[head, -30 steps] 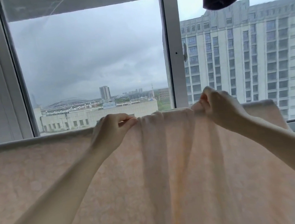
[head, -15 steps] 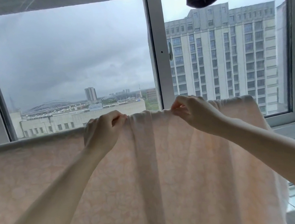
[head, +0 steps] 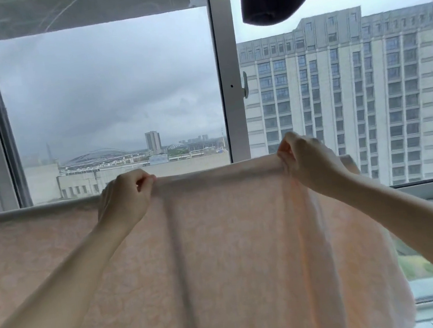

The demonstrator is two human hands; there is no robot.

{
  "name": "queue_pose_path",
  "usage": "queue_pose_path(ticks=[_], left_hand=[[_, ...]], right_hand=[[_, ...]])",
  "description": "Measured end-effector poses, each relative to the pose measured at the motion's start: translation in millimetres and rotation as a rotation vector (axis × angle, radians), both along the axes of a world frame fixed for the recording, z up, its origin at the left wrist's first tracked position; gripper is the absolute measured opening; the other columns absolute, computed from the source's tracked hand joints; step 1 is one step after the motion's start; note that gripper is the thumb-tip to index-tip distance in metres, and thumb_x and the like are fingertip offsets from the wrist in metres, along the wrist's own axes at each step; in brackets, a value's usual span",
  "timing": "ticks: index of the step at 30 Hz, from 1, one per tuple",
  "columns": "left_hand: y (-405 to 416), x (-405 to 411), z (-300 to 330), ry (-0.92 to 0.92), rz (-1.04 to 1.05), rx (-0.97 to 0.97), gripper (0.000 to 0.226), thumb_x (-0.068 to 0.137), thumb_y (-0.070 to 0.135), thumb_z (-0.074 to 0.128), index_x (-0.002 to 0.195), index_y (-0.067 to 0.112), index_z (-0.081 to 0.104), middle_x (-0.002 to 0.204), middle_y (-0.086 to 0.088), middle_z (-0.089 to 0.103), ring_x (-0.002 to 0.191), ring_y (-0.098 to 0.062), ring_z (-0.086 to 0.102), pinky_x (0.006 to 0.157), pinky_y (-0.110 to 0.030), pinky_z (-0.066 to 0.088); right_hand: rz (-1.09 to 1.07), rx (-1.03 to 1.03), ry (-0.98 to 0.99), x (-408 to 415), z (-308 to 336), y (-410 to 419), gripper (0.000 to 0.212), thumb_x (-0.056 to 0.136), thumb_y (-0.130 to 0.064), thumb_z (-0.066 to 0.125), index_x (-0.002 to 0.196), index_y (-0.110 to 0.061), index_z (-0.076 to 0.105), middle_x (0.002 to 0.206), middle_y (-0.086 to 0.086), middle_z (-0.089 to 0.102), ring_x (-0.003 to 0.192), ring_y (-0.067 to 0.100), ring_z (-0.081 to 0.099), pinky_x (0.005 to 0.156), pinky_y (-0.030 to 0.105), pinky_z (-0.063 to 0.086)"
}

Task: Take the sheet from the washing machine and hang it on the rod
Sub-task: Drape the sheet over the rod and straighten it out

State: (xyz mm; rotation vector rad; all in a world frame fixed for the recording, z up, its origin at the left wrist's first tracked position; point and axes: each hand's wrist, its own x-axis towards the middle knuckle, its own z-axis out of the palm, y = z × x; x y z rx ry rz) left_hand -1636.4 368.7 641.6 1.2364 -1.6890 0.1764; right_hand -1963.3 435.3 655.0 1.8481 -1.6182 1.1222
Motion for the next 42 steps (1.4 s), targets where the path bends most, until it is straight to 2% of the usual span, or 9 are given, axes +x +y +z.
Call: queue_pose_path(ticks=[5,11,18,22,29,32,35,37,42], left_hand=[[14.2,-44.5,1.6,-0.028,0.021,0.027,0.020,0.093,0.035,0.049,0.082,0.027,0.064,0.091,0.004,0.073,0.094,-0.026,0.065,0.082,-0.038,0.049],[47.4,-121.2,-6.4,-0.185,-0.076,-0.032,0.042,0.087,0.059,0.037,0.093,0.032,0.070,0.085,0.018,0.070,0.086,-0.011,0.062,0.097,-0.043,0.040],[58.6,-178.6,-6.4,-0.137,-0.183,0.006,0.034,0.087,0.045,0.045,0.096,0.026,0.071,0.093,0.009,0.074,0.093,-0.015,0.067,0.084,-0.037,0.051],[59.5,-191.2,-5.2,-0.129,-0.150,0.024,0.029,0.088,0.042,0.045,0.090,0.026,0.068,0.085,0.006,0.073,0.089,-0.018,0.067,0.080,-0.037,0.051],[60.0,-194.2,-5.0,-0.143,-0.064,0.046,0.029,0.097,0.032,0.047,0.069,0.031,0.053,0.065,0.009,0.061,0.082,-0.029,0.063,0.080,-0.038,0.044],[59.4,-199.8,-5.0,-0.197,-0.022,0.049,0.035,0.099,0.032,0.044,0.064,0.035,0.048,0.062,0.012,0.055,0.084,-0.031,0.062,0.079,-0.036,0.038],[60.2,-212.7,-5.7,-0.192,-0.088,0.056,0.029,0.095,0.044,0.040,0.090,0.030,0.066,0.086,0.008,0.071,0.095,-0.023,0.063,0.090,-0.036,0.041],[61.9,-224.6,-5.4,-0.169,-0.147,0.062,0.025,0.094,0.045,0.047,0.100,0.031,0.067,0.091,0.011,0.072,0.093,-0.015,0.063,0.088,-0.033,0.044],[61.7,-237.1,-2.1,-0.092,-0.200,0.017,0.015,0.092,0.028,0.059,0.080,0.030,0.067,0.081,0.011,0.071,0.084,-0.012,0.064,0.073,-0.028,0.044]], right_hand=[[0.214,0.112,-0.114,-30.7,11.7,1.0,0.009,0.095,-0.014,0.055,0.099,-0.015,0.063,0.092,0.000,0.069,0.083,0.012,0.065,0.064,0.014,0.047],[0.255,0.243,-0.023,-79.6,6.7,10.5,0.012,0.092,-0.021,0.060,0.095,-0.018,0.071,0.097,0.003,0.072,0.089,0.018,0.066,0.086,0.041,0.054],[0.401,0.160,-0.128,-107.4,-2.4,27.9,0.004,0.088,-0.023,0.067,0.087,-0.019,0.067,0.078,-0.023,0.060,0.081,0.008,0.064,0.066,0.026,0.051],[0.389,0.125,-0.068,-107.6,-0.9,20.4,0.006,0.091,-0.015,0.061,0.086,-0.018,0.060,0.077,-0.012,0.056,0.075,0.014,0.058,0.056,0.021,0.040],[0.092,0.042,-0.285,-176.4,-2.0,-3.4,0.010,0.095,-0.013,0.054,0.094,-0.004,0.058,0.088,0.015,0.064,0.079,0.029,0.058,0.070,0.039,0.050],[-0.017,0.205,-0.226,-214.7,-14.9,0.8,0.011,0.092,-0.012,0.059,0.090,-0.002,0.062,0.087,0.017,0.067,0.077,0.028,0.059,0.067,0.033,0.046],[0.087,0.374,-0.042,-211.4,-21.6,11.7,0.011,0.088,-0.015,0.065,0.089,-0.006,0.069,0.091,0.011,0.071,0.077,0.021,0.061,0.065,0.027,0.045],[0.229,0.361,-0.024,-191.7,-19.7,19.9,0.017,0.089,-0.021,0.064,0.096,-0.007,0.070,0.096,0.007,0.071,0.083,0.019,0.063,0.076,0.032,0.051],[0.392,0.271,-0.042,-154.3,-14.7,32.3,0.025,0.088,-0.030,0.066,0.099,-0.008,0.068,0.097,0.005,0.071,0.087,0.016,0.065,0.085,0.033,0.053]])
